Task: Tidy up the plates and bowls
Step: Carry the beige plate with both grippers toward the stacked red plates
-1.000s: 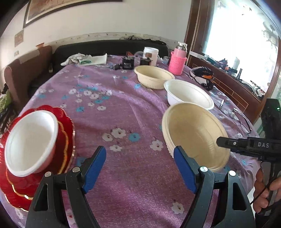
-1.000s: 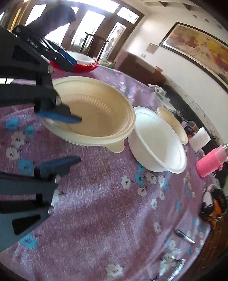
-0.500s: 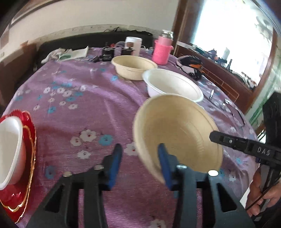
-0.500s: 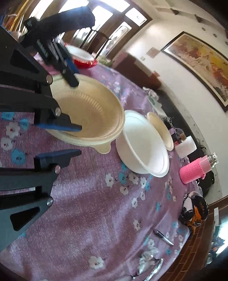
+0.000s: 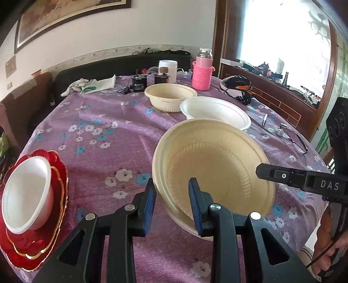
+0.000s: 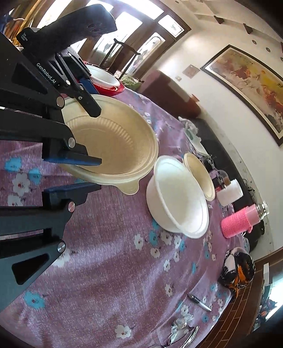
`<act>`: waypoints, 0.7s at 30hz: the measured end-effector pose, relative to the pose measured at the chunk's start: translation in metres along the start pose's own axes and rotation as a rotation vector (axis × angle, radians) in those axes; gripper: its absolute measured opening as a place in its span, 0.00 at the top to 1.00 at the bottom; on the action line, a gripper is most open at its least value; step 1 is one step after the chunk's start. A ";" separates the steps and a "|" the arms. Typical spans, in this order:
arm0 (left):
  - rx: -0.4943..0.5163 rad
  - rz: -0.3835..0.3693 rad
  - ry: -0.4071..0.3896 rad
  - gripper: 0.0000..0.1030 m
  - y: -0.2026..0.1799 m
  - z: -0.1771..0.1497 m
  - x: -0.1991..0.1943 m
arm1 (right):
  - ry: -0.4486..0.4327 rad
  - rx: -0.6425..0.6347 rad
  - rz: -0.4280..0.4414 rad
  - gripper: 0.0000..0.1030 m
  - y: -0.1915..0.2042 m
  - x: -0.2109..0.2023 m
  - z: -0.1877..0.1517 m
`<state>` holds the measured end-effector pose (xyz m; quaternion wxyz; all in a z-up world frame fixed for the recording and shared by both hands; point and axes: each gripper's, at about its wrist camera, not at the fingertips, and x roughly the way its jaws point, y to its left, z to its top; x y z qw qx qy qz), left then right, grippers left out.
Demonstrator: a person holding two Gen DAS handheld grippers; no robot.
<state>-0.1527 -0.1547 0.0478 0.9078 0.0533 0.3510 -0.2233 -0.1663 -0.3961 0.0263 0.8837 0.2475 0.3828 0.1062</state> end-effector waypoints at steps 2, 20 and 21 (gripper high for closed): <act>-0.010 0.003 -0.002 0.73 0.004 -0.004 -0.001 | 0.003 -0.006 -0.001 0.84 0.004 0.003 -0.002; -0.013 0.057 -0.023 0.71 0.016 -0.025 -0.011 | 0.005 -0.047 -0.016 0.83 0.024 0.016 -0.019; -0.013 0.057 -0.025 0.71 0.016 -0.025 -0.012 | 0.006 -0.047 -0.015 0.83 0.024 0.016 -0.019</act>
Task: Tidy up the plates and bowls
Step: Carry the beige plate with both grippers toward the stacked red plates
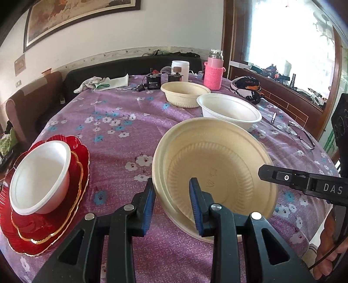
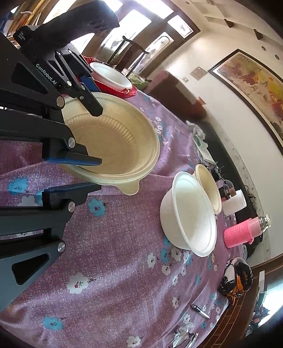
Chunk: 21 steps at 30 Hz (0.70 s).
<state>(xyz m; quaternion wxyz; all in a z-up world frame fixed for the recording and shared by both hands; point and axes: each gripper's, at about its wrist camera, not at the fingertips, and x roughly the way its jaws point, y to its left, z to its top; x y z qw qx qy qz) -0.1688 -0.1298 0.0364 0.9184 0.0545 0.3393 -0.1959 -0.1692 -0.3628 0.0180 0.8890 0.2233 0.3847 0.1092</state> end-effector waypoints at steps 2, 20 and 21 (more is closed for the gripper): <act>0.002 0.002 -0.004 0.70 -0.001 0.000 -0.001 | 0.001 -0.002 0.002 0.83 0.001 0.000 0.000; 0.004 0.012 -0.042 0.66 -0.002 -0.001 -0.021 | -0.017 -0.016 0.009 0.83 0.011 -0.013 -0.003; 0.004 0.015 -0.047 0.66 -0.003 -0.001 -0.023 | -0.016 -0.018 0.011 0.83 0.012 -0.014 -0.003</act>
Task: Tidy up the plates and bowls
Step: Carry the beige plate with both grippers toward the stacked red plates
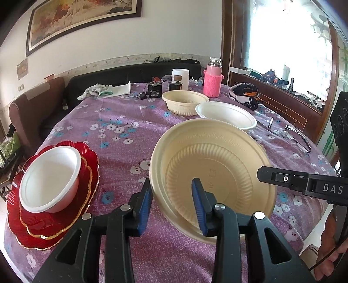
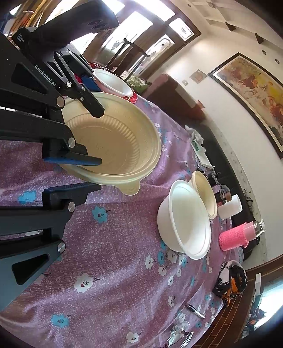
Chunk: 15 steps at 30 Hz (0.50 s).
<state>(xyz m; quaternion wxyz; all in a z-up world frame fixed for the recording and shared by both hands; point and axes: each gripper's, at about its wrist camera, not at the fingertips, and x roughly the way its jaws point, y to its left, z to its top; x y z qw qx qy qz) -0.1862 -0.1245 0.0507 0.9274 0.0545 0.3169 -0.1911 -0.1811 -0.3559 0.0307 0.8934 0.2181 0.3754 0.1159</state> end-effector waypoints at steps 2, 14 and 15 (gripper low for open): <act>0.001 0.005 -0.011 0.65 0.000 0.000 -0.005 | -0.003 -0.005 0.003 0.83 0.004 -0.003 0.000; -0.015 0.023 -0.064 0.65 0.009 0.004 -0.031 | -0.039 -0.055 0.021 0.83 0.029 -0.022 0.002; -0.019 0.025 -0.066 0.65 0.011 0.004 -0.032 | -0.040 -0.061 0.022 0.83 0.032 -0.023 0.003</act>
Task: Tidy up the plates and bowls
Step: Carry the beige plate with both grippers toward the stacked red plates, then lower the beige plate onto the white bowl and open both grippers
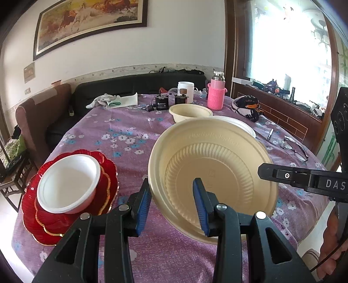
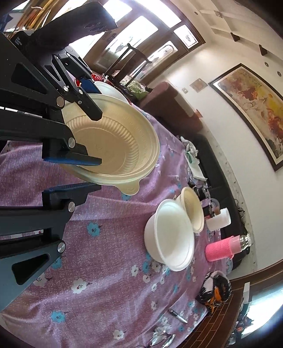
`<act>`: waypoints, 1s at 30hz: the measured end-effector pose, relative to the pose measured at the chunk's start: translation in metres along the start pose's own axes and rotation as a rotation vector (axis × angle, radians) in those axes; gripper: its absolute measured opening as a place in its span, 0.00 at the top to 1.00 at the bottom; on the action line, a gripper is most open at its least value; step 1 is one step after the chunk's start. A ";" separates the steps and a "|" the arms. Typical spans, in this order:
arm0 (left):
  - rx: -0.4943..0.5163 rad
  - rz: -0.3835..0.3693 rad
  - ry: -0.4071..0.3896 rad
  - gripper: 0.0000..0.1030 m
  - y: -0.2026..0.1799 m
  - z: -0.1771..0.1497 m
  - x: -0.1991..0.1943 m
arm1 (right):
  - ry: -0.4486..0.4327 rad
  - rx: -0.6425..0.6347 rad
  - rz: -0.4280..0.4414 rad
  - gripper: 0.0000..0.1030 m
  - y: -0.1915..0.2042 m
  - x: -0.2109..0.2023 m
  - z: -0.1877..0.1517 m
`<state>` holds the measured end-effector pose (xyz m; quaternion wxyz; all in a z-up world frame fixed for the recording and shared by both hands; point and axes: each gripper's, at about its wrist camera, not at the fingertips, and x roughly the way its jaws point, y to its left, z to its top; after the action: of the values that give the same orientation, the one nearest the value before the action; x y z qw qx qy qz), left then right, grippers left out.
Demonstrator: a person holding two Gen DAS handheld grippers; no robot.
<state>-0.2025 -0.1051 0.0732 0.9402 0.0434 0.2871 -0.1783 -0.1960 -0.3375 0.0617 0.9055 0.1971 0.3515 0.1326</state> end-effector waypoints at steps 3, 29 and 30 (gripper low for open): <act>-0.010 0.010 -0.006 0.65 0.006 0.002 -0.002 | 0.008 -0.005 0.011 0.83 0.005 0.004 0.004; -0.186 0.222 0.010 0.56 0.158 0.038 -0.036 | 0.291 -0.034 0.287 0.83 0.134 0.122 0.067; -0.195 0.225 0.017 0.56 0.163 0.038 -0.034 | 0.304 -0.028 0.287 0.83 0.137 0.128 0.067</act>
<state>-0.1499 0.0505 0.1208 0.9515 -0.0147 0.3044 -0.0428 -0.0722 -0.1854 0.0938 0.8165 0.2100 0.4507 0.2933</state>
